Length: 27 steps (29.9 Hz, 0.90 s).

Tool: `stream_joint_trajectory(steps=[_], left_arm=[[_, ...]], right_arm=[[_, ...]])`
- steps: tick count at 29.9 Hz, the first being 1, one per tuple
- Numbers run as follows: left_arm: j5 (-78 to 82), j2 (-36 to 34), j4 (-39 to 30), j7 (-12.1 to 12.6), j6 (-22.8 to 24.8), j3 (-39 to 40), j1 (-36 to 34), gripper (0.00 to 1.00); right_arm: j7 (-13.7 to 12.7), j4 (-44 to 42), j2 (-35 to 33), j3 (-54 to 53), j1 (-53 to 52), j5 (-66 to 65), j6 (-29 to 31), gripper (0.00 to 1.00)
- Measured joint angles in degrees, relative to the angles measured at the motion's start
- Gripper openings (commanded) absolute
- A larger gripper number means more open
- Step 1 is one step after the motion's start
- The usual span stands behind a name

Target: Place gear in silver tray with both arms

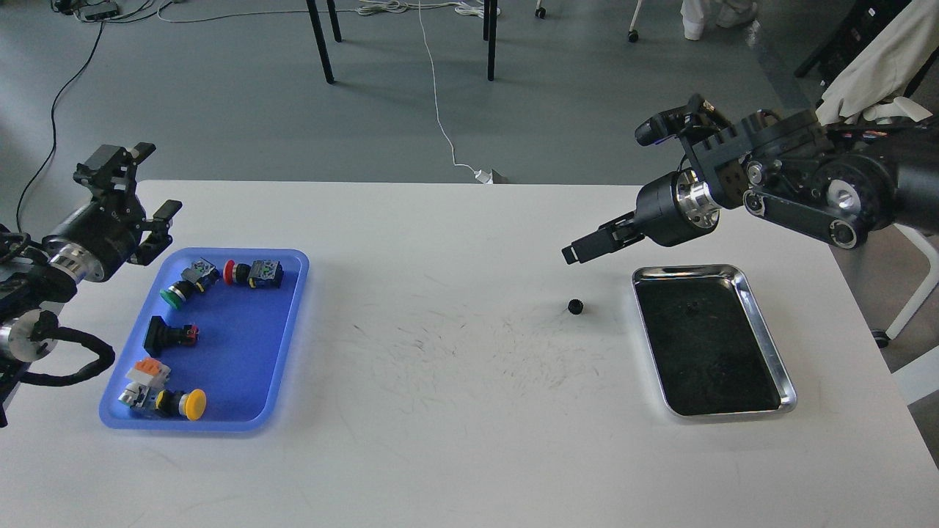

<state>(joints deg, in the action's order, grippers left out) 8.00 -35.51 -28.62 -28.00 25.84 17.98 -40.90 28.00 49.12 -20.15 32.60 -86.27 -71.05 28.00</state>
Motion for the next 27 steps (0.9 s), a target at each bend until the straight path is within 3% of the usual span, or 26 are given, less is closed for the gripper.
stream_joint_trajectory(steps=[14, 27], left_arm=[[0.0, 0.0, 0.0, 0.0, 0.0, 0.1, 0.0, 0.98], [-0.3, -0.6, 0.0, 0.0, 0.8, 0.2, 0.0, 0.98]], right_arm=[[0.0, -2.3, 7.4, 2.5, 1.8, -7.1, 0.0, 0.95], [0.0, -12.0, 16.6, 8.8, 4.8, -8.5, 0.0, 0.94]])
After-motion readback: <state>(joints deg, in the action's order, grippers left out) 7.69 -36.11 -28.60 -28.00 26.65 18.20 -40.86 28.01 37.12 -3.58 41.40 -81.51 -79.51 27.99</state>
